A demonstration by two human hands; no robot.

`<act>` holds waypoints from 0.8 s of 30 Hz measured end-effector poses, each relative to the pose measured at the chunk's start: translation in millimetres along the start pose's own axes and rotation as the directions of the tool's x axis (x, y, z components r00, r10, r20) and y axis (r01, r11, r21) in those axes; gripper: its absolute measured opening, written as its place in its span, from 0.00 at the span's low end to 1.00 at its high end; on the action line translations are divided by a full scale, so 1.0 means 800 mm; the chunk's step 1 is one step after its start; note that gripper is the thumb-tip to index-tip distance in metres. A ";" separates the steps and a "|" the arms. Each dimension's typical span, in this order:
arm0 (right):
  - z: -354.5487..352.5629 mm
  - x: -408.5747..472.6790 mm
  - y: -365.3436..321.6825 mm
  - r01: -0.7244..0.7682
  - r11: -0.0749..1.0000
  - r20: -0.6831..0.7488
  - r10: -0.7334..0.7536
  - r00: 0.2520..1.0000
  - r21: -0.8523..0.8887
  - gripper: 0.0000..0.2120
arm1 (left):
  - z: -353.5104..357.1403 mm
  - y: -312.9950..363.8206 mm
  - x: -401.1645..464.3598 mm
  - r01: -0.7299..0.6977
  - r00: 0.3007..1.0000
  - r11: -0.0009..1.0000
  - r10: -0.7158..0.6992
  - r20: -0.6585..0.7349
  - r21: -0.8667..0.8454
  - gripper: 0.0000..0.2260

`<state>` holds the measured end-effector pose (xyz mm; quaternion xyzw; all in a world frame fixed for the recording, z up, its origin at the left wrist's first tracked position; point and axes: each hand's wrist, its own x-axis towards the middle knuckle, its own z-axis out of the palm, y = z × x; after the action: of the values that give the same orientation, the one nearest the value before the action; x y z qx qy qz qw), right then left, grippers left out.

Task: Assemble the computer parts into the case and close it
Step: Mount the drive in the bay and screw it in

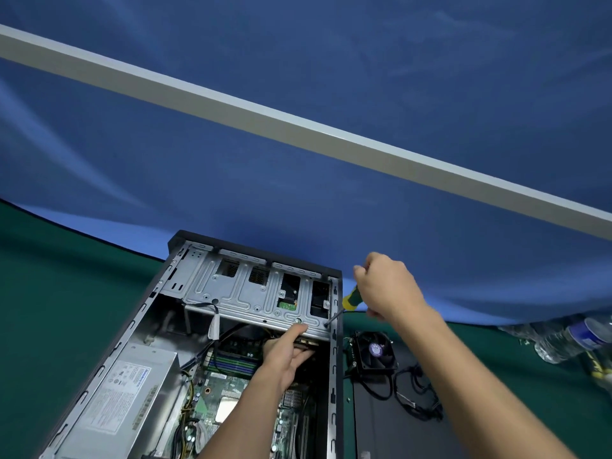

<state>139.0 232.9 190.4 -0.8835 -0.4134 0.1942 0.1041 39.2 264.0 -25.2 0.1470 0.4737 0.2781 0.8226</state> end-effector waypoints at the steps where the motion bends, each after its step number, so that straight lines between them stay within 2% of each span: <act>1: 0.004 -0.001 0.002 -0.007 1.000 -0.029 0.007 1.000 0.006 0.08 | 0.000 0.000 0.000 -0.003 1.000 1.000 0.003 -0.005 0.002 0.16; 4: 0.003 -0.007 0.002 -0.011 0.994 0.093 0.001 0.996 0.109 0.06 | 0.001 0.001 -0.004 -0.010 1.000 1.000 0.010 -0.014 0.006 0.14; 5: 0.003 -0.007 0.003 -0.006 0.997 0.074 0.000 0.997 0.076 0.04 | 0.001 0.002 -0.006 -0.010 1.000 1.000 0.010 -0.020 0.011 0.12; 7: 0.003 -0.006 0.008 -0.011 0.999 -0.055 0.009 0.998 -0.043 0.11 | 0.002 0.001 -0.006 -0.013 0.999 1.000 0.014 -0.033 0.014 0.11; 8: 0.002 -0.005 0.009 -0.018 0.998 -0.071 0.014 0.997 -0.064 0.12 | 0.001 0.001 -0.006 -0.015 0.999 1.000 0.015 -0.036 0.012 0.11; 11: -0.002 -0.010 0.005 -0.001 1.000 0.070 -0.001 0.998 0.026 0.09 | 0.001 0.002 -0.004 -0.012 1.000 1.000 0.012 -0.028 0.005 0.12; 12: -0.001 -0.012 0.003 0.008 1.000 0.074 -0.010 0.997 0.025 0.08 | 0.000 0.001 -0.002 -0.009 0.999 1.000 0.009 -0.030 0.010 0.13; 15: 0.002 -0.009 0.002 0.007 0.999 -0.029 -0.008 1.000 -0.037 0.11 | 0.000 -0.001 0.001 0.001 1.000 1.000 -0.001 -0.031 -0.004 0.14; 18: 0.000 -0.007 0.000 -0.007 1.000 0.071 0.005 0.997 0.019 0.07 | 0.000 0.000 0.000 0.004 1.000 1.000 -0.004 -0.027 -0.002 0.13; 19: 0.000 -0.006 0.000 -0.001 1.000 0.053 0.001 0.999 -0.011 0.03 | 0.000 0.000 0.000 0.005 1.000 1.000 -0.005 -0.031 0.002 0.12; 21: 0.000 -0.004 0.004 -0.005 0.992 -0.050 -0.001 0.999 -0.122 0.10 | 0.001 0.001 -0.002 0.002 0.999 1.000 -0.002 -0.038 0.005 0.13; 22: -0.001 -0.004 0.006 -0.019 0.992 -0.057 0.011 0.998 -0.128 0.12 | 0.002 0.001 -0.002 0.000 0.999 1.000 0.000 -0.039 0.003 0.14; 24: -0.004 -0.005 0.007 -0.003 0.999 0.042 0.004 0.999 -0.040 0.10 | 0.002 0.000 -0.001 -0.008 0.999 1.000 0.008 -0.039 -0.008 0.16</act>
<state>141.5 226.3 192.2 -0.8819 -0.4177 0.2045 0.0774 40.1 263.7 -23.6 0.1403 0.4880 0.2862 0.8126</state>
